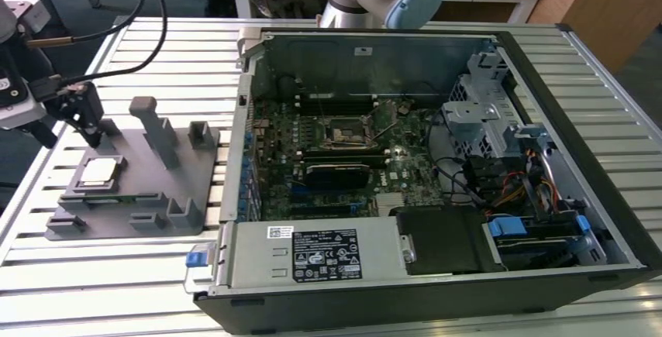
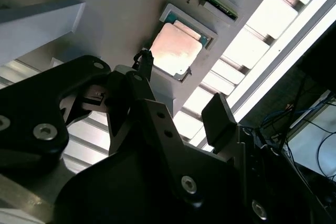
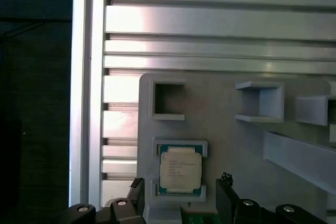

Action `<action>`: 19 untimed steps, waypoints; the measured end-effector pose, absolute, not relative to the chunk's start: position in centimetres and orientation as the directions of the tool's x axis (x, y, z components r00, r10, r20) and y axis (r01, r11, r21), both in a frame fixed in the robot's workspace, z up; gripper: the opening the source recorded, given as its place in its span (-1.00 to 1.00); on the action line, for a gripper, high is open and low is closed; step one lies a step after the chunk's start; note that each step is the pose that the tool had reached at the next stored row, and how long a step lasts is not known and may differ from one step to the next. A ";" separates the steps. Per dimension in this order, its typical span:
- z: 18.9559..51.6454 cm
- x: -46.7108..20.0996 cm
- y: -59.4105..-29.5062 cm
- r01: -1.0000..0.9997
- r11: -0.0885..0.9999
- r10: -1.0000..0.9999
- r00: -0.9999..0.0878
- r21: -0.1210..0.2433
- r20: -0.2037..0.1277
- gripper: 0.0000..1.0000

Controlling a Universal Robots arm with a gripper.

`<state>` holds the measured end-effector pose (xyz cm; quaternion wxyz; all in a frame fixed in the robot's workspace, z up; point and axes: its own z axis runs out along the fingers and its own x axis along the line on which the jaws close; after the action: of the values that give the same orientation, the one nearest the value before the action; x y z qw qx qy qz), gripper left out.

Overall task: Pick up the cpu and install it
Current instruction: 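Pick up the cpu and move it towards the insertion slot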

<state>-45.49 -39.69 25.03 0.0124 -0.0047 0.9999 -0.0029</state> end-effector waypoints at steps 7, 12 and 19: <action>24.6 -45.5 -39.7 -0.009 1.000 -0.010 -1.000 -0.006 -0.025 0.29; 24.4 -45.5 -39.7 -0.009 1.000 -0.010 -1.000 -0.006 -0.025 0.29; 24.1 -45.5 -39.7 -0.009 1.000 -0.010 -1.000 -0.006 -0.025 0.29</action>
<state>-45.48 -39.73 24.13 0.0124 -0.0047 0.9999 -0.0029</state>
